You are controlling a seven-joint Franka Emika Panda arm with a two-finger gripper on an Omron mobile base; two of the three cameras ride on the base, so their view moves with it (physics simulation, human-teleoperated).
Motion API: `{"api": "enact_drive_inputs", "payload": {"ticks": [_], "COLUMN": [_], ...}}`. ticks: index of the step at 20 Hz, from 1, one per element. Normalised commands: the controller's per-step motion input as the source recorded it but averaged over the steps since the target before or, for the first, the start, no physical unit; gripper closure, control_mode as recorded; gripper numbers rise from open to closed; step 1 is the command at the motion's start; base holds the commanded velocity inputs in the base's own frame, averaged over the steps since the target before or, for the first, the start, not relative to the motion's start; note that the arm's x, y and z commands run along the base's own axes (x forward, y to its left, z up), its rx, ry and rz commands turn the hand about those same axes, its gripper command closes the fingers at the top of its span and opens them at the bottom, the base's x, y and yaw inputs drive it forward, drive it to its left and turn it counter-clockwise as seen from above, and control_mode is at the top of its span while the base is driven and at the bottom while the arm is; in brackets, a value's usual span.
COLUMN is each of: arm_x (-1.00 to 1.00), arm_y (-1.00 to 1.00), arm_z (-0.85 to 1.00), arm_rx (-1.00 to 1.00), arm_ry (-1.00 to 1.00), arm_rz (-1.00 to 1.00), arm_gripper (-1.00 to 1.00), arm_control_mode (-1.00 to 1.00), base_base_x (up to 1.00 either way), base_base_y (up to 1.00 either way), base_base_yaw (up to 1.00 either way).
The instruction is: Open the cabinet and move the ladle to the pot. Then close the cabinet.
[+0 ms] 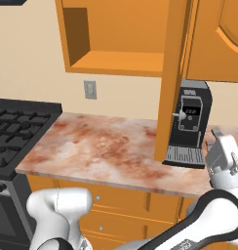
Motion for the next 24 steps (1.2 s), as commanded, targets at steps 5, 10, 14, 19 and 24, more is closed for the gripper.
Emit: {"api": "enact_drive_inputs", "payload": {"ticks": [5,10,14,19,24], "arm_x": [0.23,0.13,0.12,0.07,0.08], "arm_y": [0.36,0.46,0.42,0.45,0.52], "arm_z": [0.04,0.13,0.24,0.26,0.2], "arm_rx": [0.0,0.0,0.0,0.0,0.0], "arm_ry": [0.02,0.0,0.0,0.0,0.0], "arm_rz": [0.0,0.0,0.0,0.0,0.0], "arm_gripper": [-1.0,-1.0,-1.0,-1.0,-1.0], "arm_control_mode": [-1.0,-1.0,-1.0,-1.0,-1.0], "base_base_x": [0.0,0.0,0.0,0.0,0.0], "base_base_y": [0.0,0.0,0.0,0.0,0.0], "base_base_yaw": [0.0,0.0,0.0,0.0,0.0]}}
